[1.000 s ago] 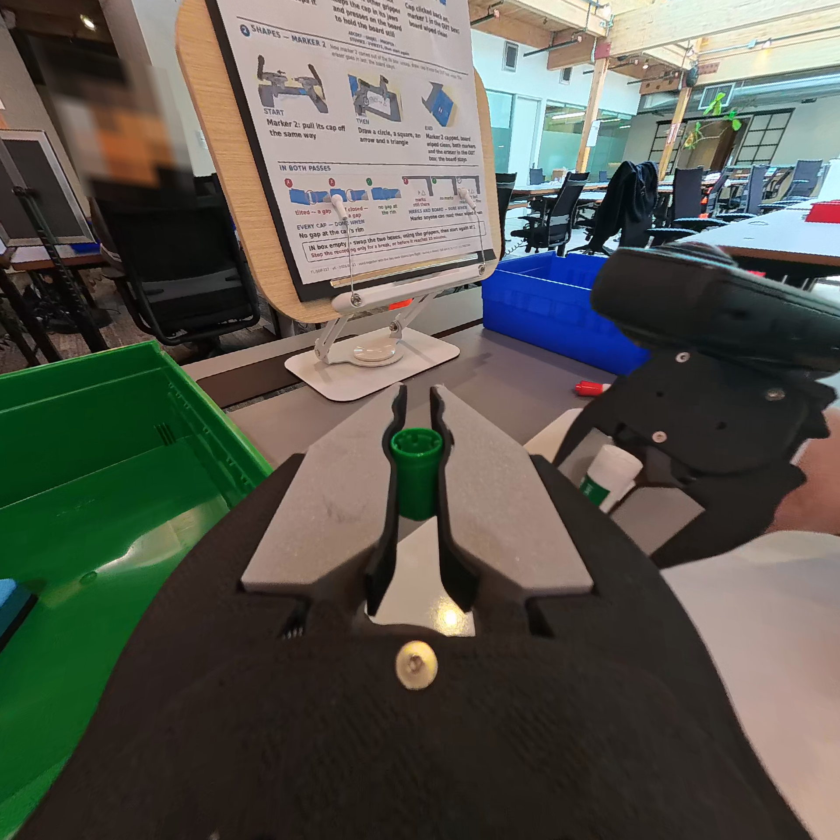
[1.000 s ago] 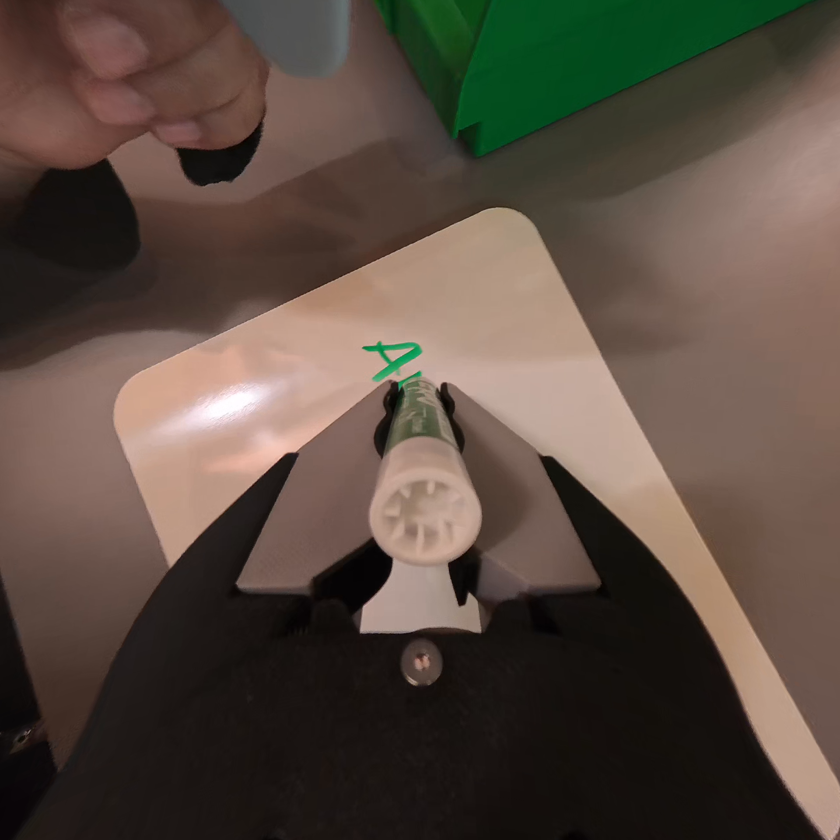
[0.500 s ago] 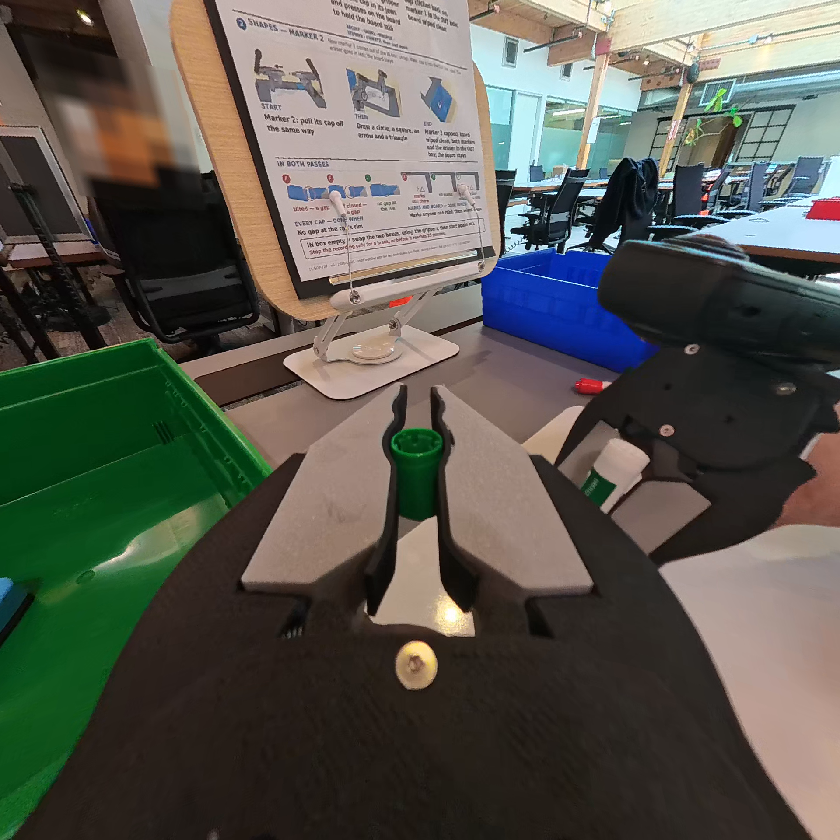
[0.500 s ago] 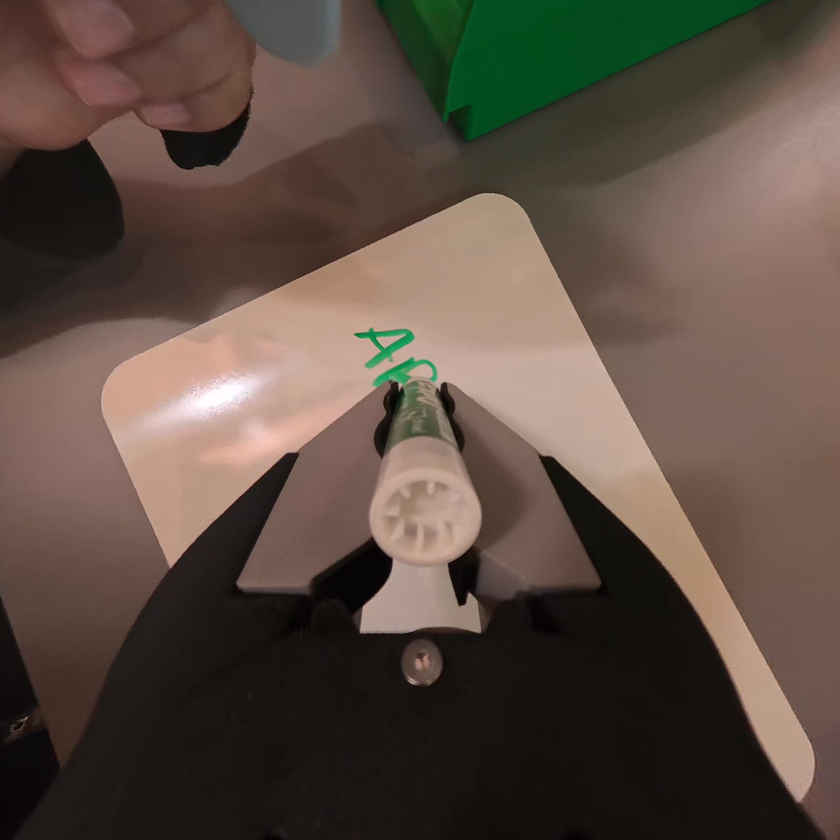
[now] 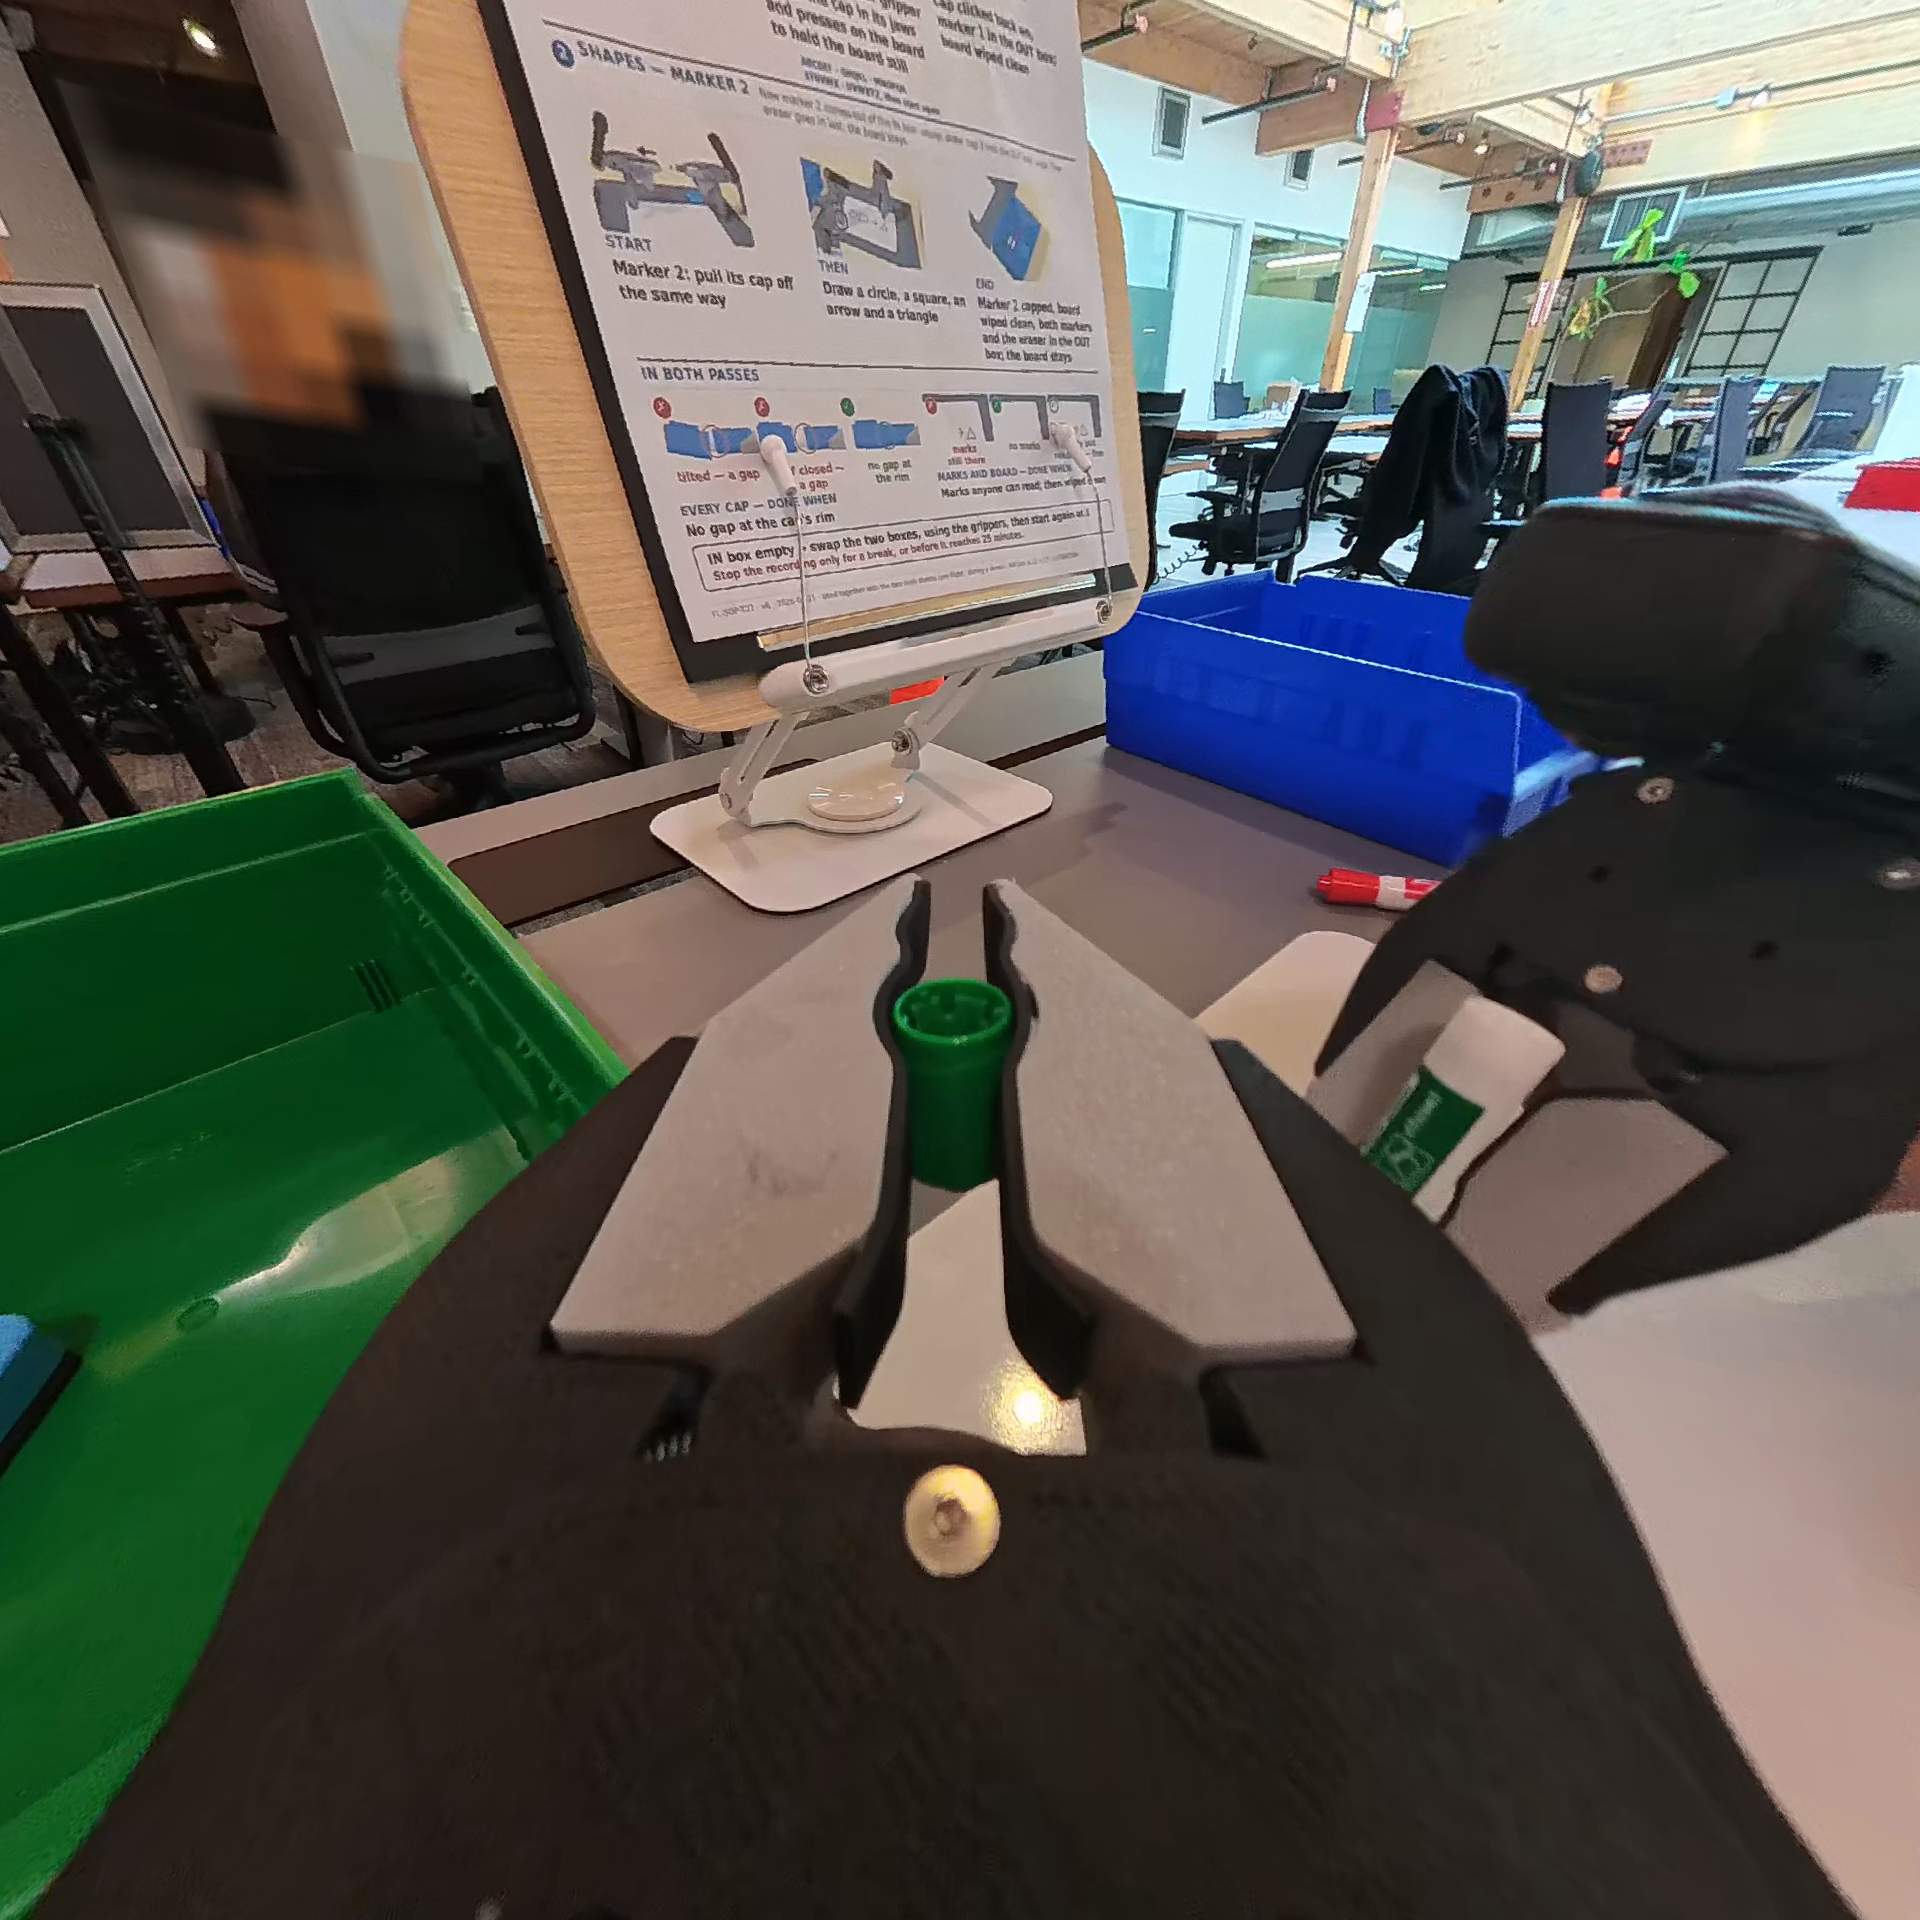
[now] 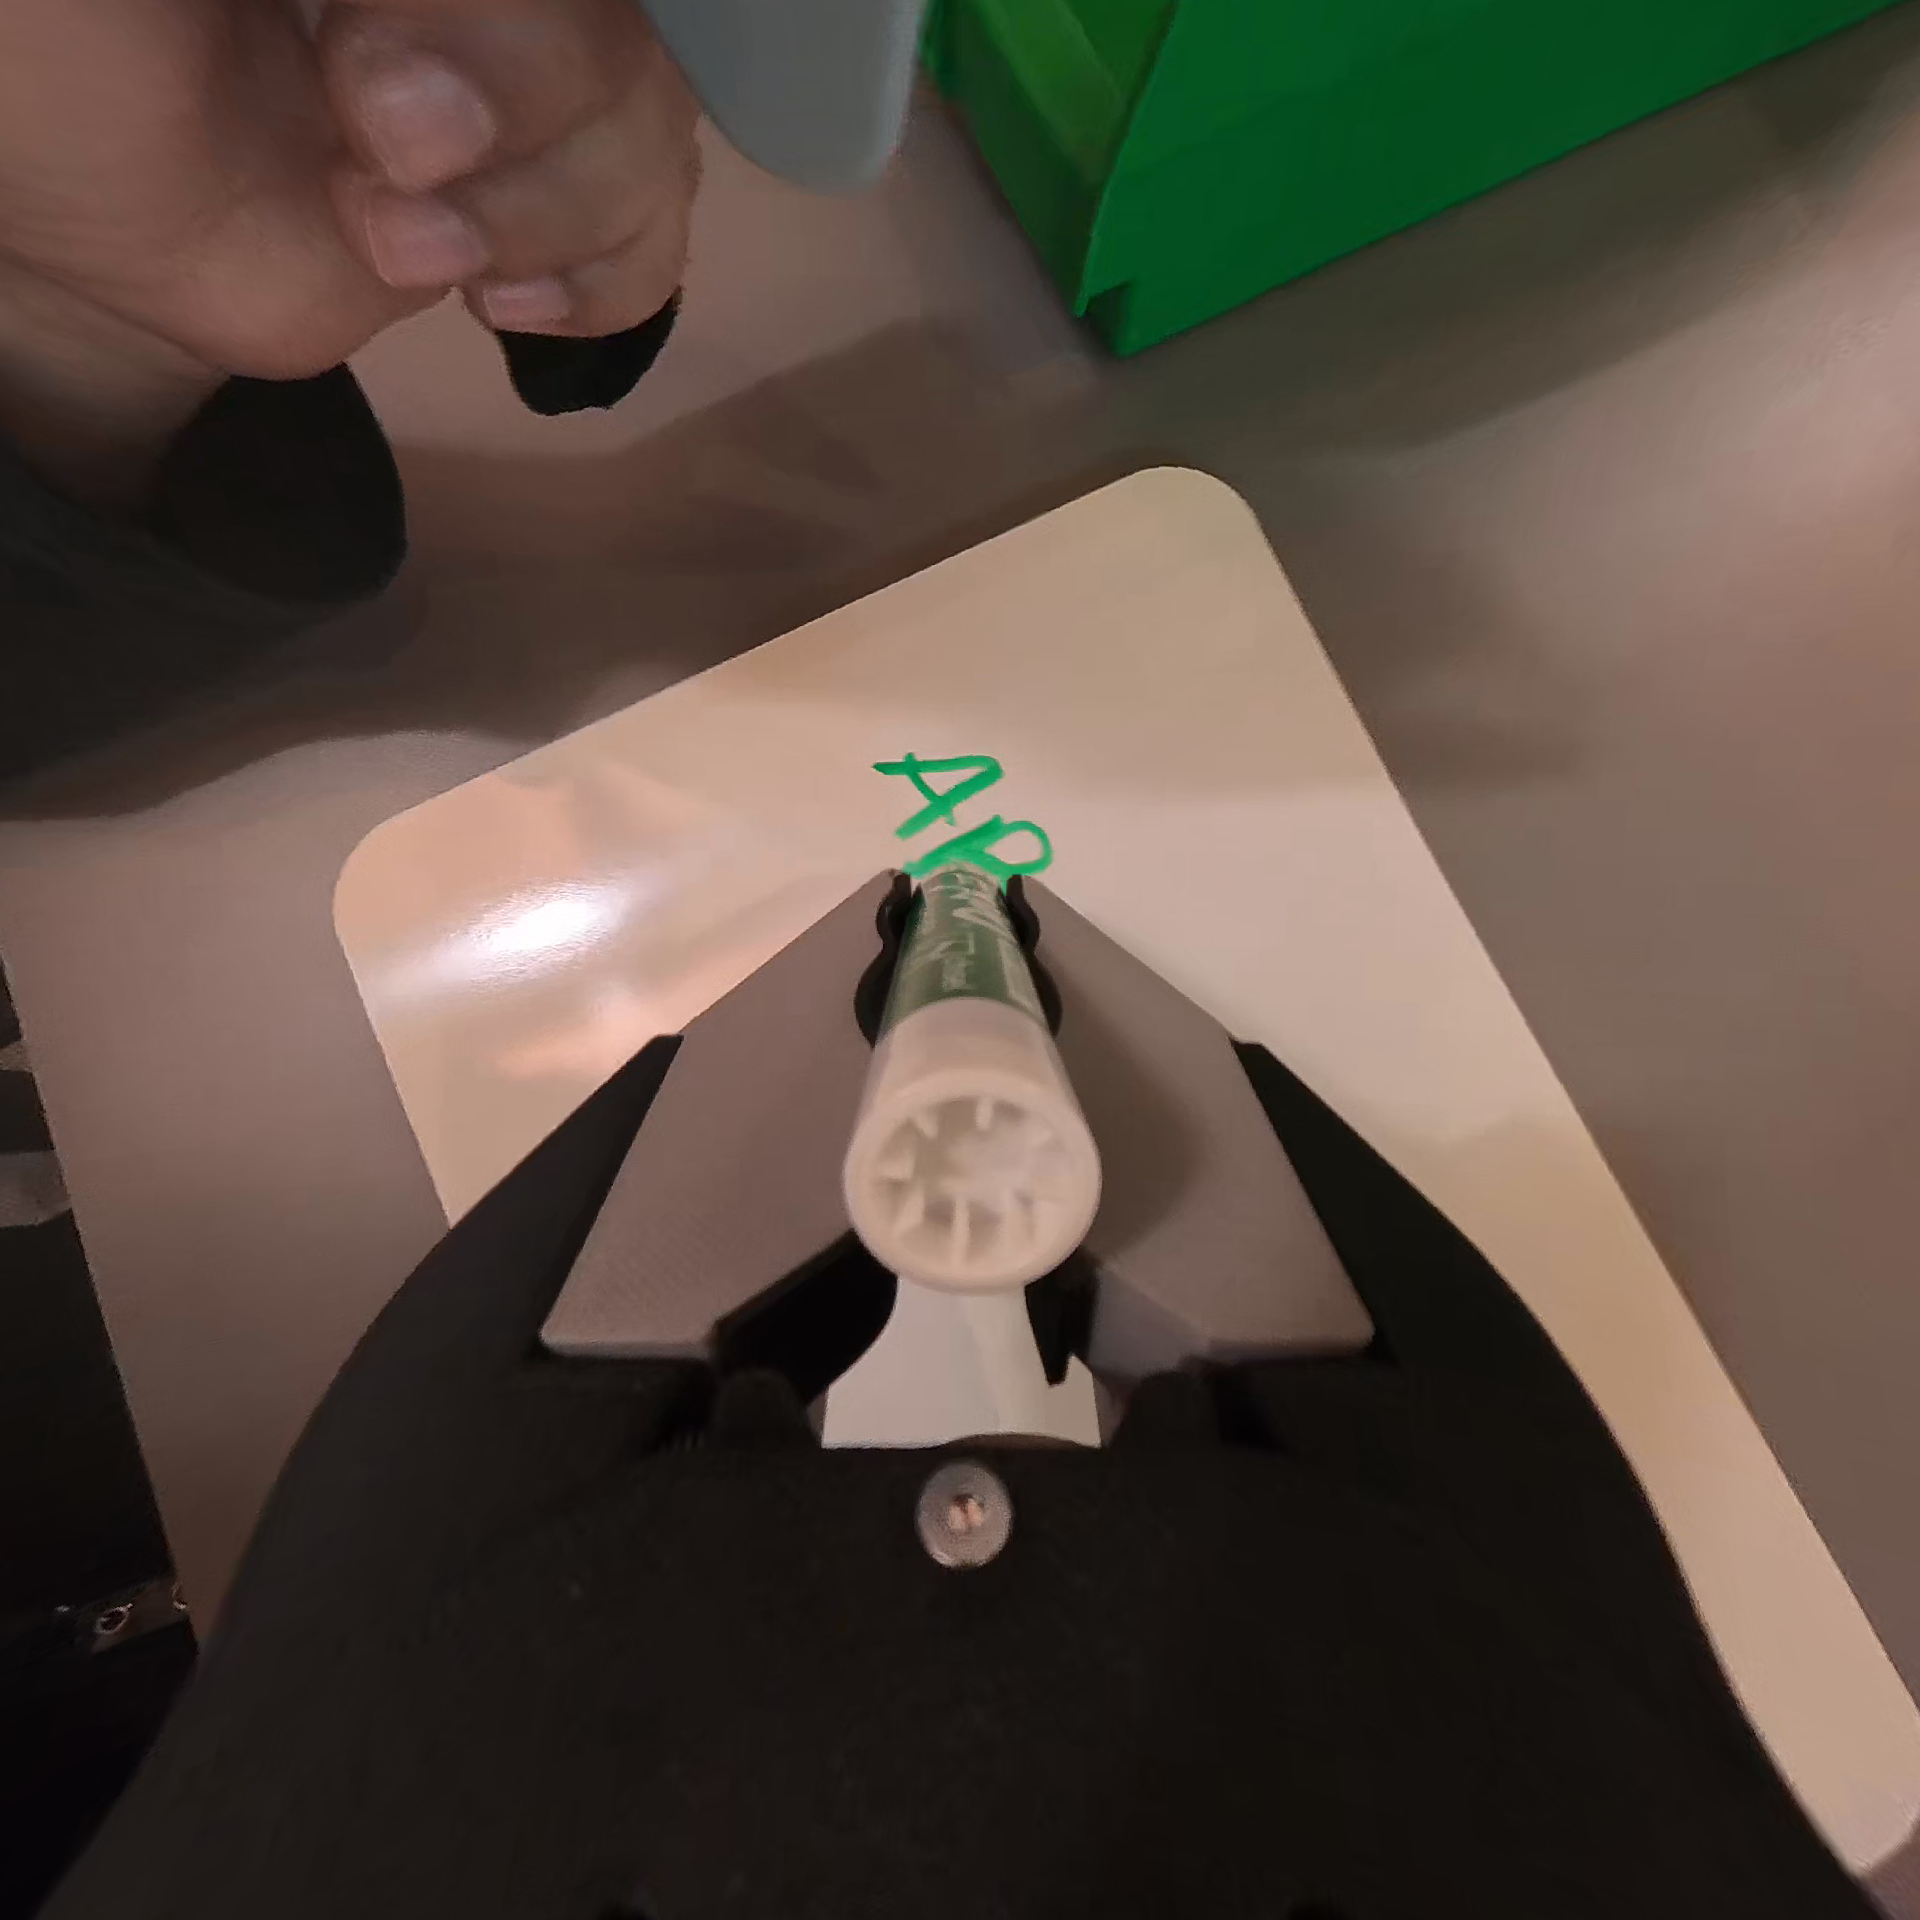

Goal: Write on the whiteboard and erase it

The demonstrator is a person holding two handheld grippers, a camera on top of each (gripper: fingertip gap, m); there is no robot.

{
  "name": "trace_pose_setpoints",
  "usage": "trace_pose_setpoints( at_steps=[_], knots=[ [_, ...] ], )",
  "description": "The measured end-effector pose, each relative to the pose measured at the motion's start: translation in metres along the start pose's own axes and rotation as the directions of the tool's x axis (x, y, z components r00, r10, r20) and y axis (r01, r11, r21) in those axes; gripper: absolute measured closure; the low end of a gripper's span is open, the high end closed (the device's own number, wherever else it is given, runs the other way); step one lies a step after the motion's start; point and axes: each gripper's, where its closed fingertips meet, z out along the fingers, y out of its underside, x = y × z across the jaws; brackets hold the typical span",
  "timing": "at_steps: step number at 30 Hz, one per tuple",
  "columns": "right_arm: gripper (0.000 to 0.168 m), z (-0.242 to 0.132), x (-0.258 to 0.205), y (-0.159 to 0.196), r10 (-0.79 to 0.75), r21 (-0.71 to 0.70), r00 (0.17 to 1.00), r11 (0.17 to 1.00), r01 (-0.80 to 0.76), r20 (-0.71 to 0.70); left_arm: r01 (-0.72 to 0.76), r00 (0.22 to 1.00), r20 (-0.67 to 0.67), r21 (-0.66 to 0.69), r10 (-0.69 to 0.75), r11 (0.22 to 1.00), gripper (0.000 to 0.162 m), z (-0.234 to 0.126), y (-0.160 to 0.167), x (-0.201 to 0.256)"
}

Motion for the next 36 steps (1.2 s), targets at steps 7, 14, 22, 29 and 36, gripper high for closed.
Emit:
trace_pose_setpoints(
  at_steps=[7,14,22,29,36],
  knots=[
    [0.152,-0.003,0.023,0.012,0.026,-0.024,0.999,0.999,-0.027,-0.047,-0.018,1.0,-0.009,-0.012,0.018,1.0,0.153,0.002,0.002,0.004],
    [0.152,0.002,0.026,0.01,0.032,-0.007,0.999,0.999,-0.032,-0.044,-0.013,1.0,-0.006,-0.013,0.013,1.0,0.153,0.002,0.003,0.003],
    [0.153,-0.005,0.004,0.02,-0.005,-0.057,1.0,0.998,0.006,0.025,-0.008,1.0,-0.005,-0.014,0.008,1.0,0.153,0.002,0.003,0.002],
    [0.152,-0.012,0.02,0.02,0.017,-0.026,0.999,1.0,-0.018,-0.03,-0.016,1.0,-0.005,-0.018,0.015,1.0,0.153,0.003,0.004,0.003],
    [0.153,-0.009,0.031,0.016,0.023,-0.018,0.999,1.0,-0.024,-0.046,-0.016,1.0,-0.006,-0.022,0.016,1.0,0.153,0.004,0.005,0.003]
  ],
)
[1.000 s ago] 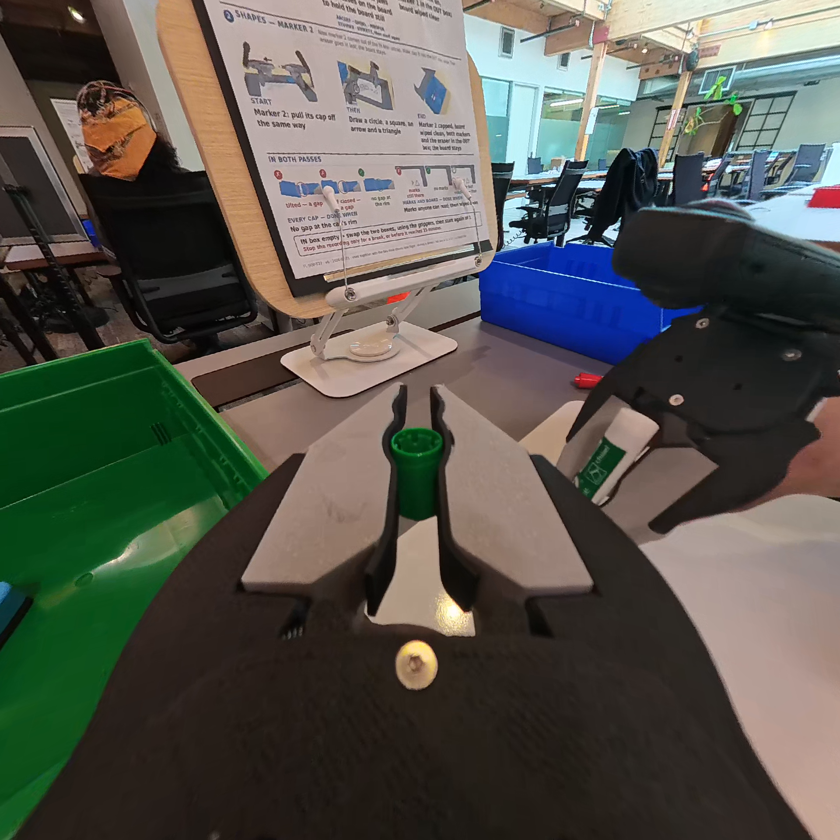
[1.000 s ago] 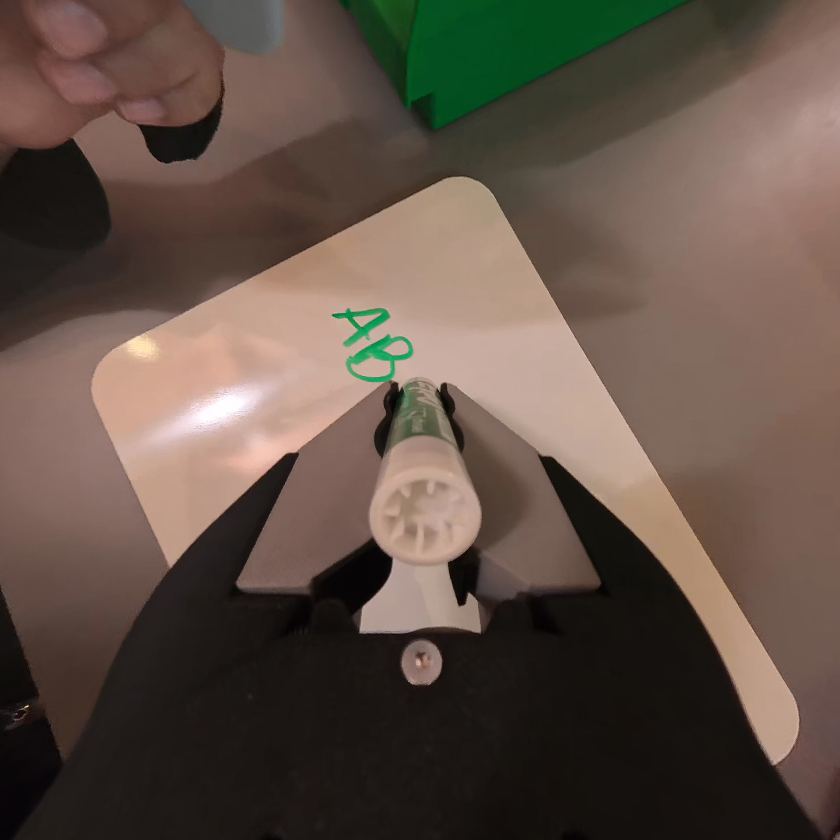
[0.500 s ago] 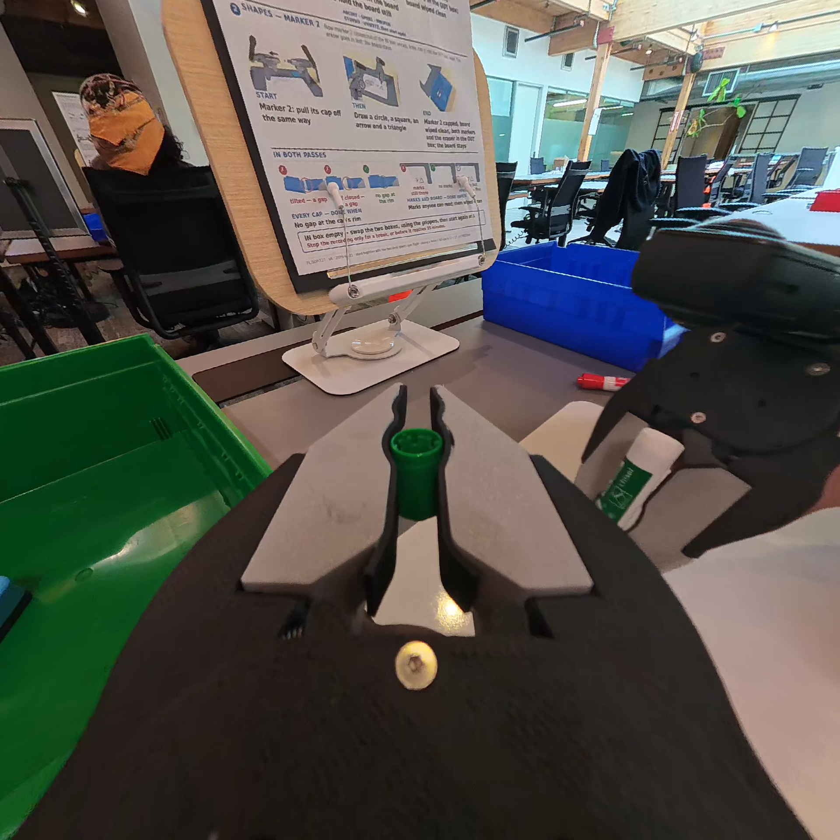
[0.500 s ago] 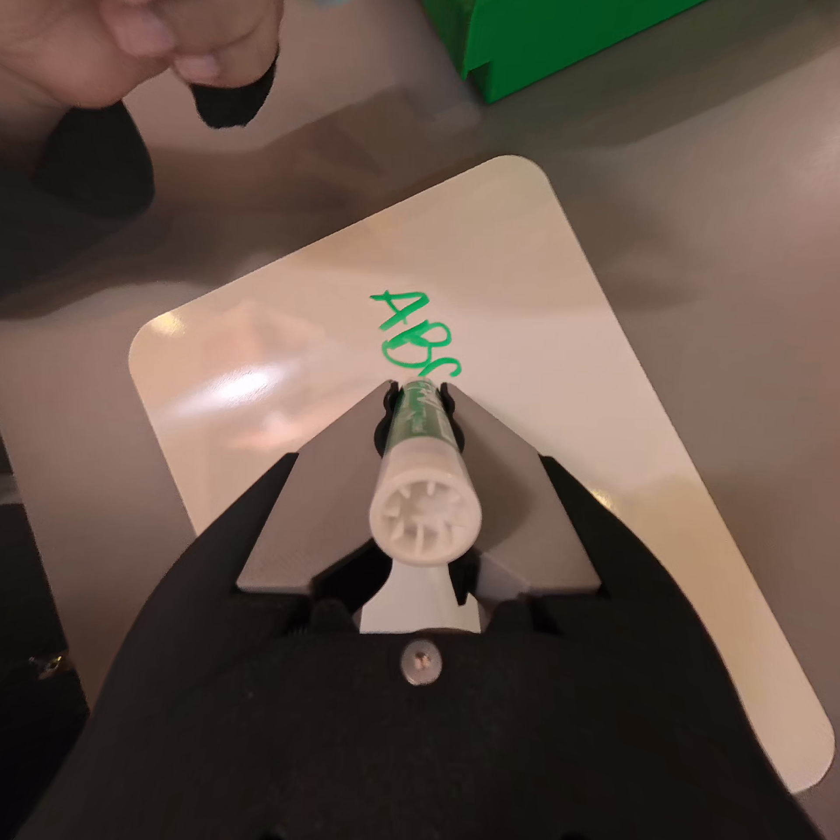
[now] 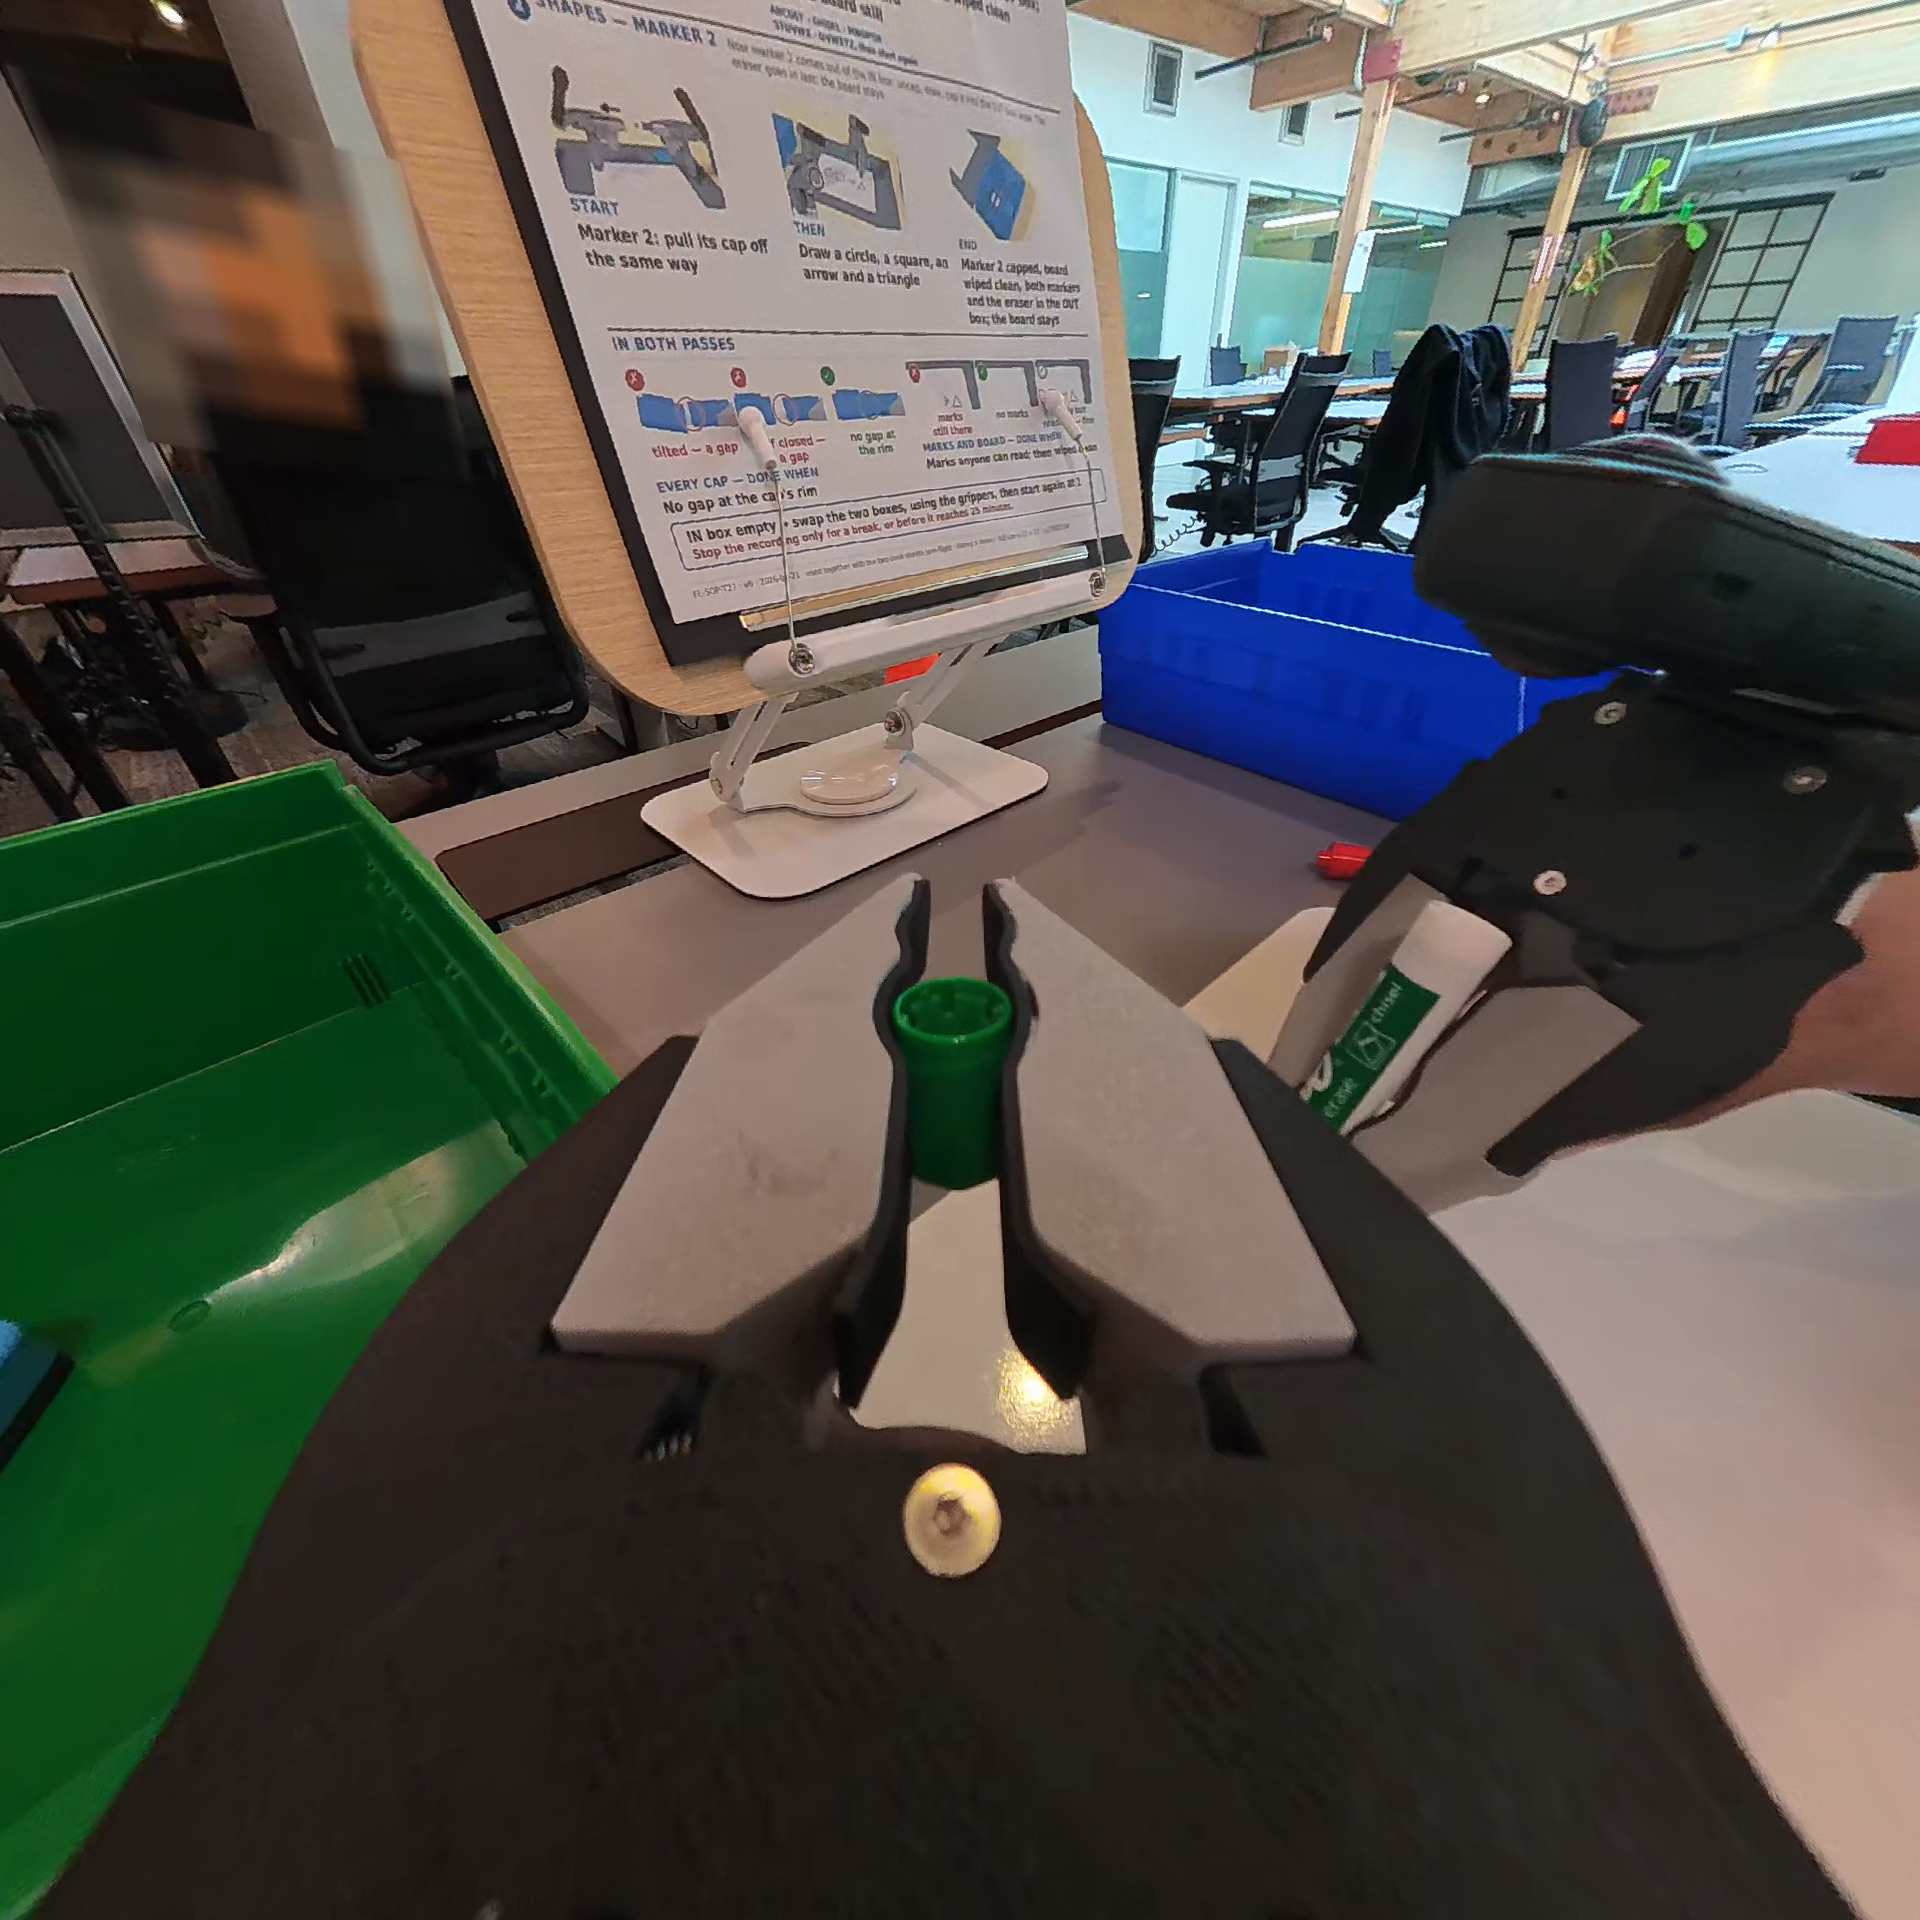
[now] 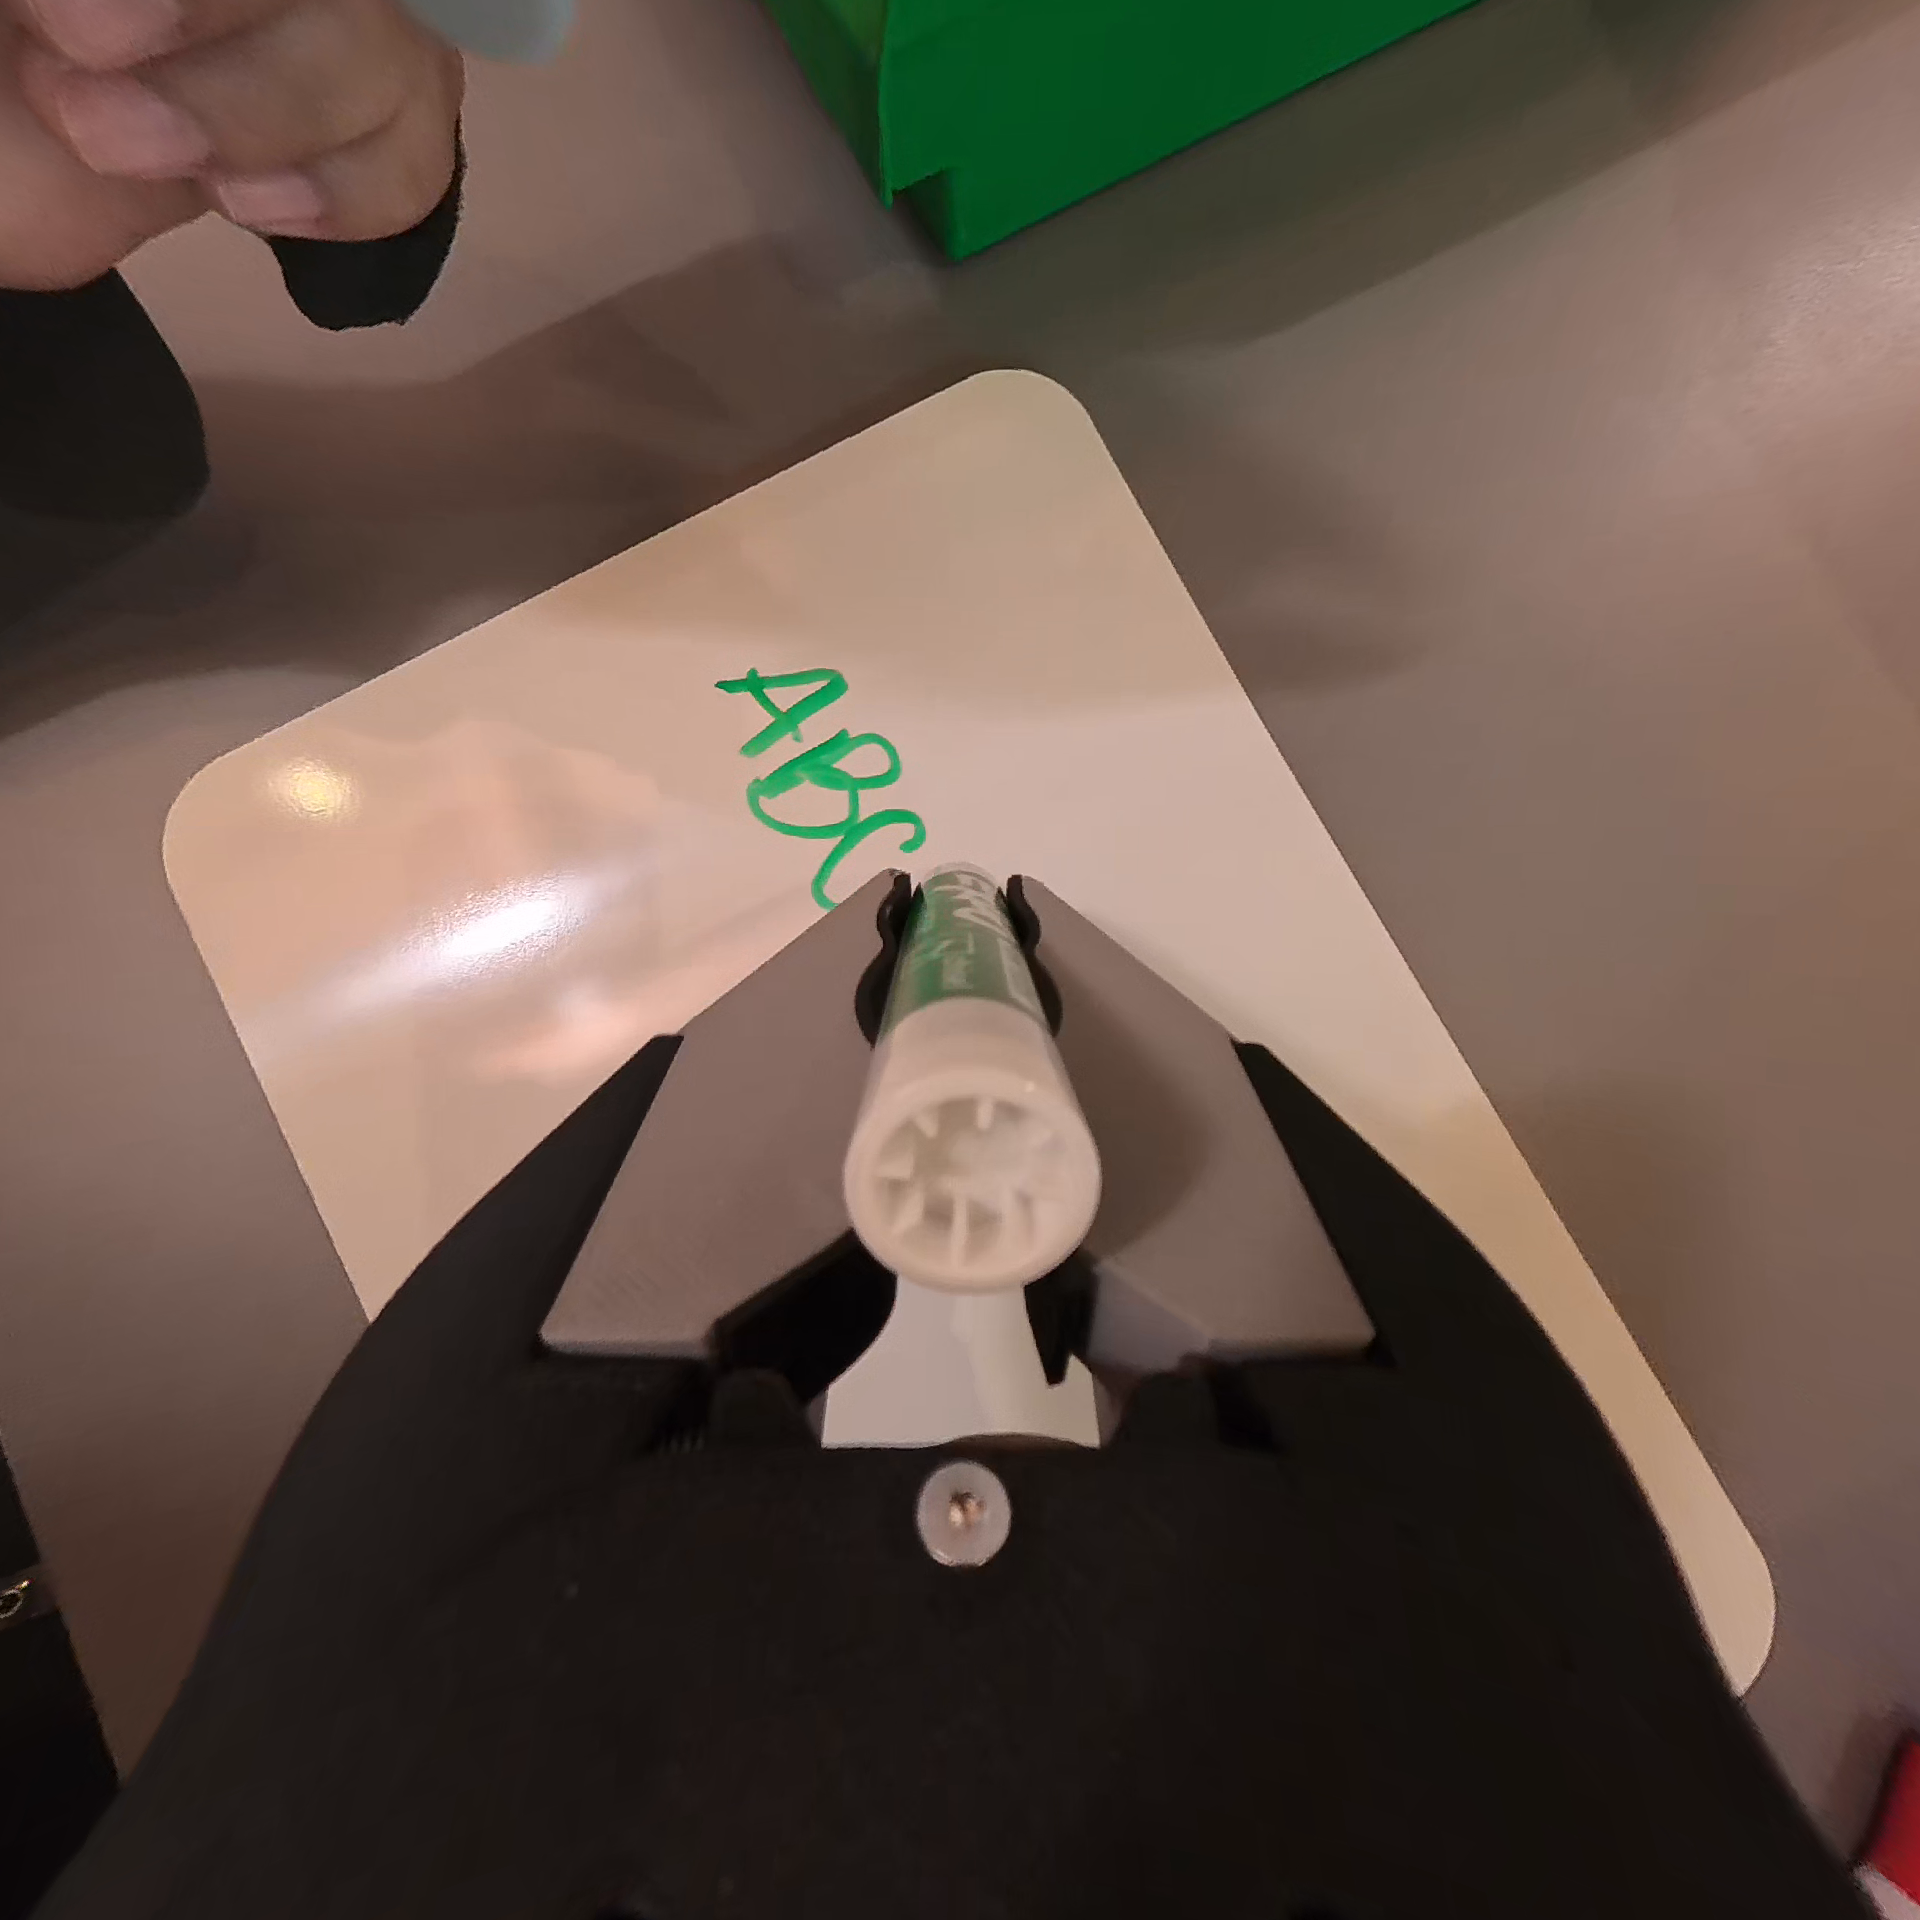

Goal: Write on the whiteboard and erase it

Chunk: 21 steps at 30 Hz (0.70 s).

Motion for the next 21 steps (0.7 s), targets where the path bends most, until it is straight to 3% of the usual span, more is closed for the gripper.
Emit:
trace_pose_setpoints(
  at_steps=[13,21],
  knots=[
    [0.153,-0.006,-0.022,0.015,-0.051,-0.071,0.998,0.996,0.054,0.048,-0.002,1.0,-0.001,-0.005,0.002,1.0,0.153,0.001,0.001,0.001],
    [0.152,0.0,0.005,0.008,-0.01,-0.048,1.0,0.999,0.009,-0.027,0.002,1.0,0.002,-0.007,-0.002,1.0,0.153,0.001,0.002,-0.001]
  ],
)
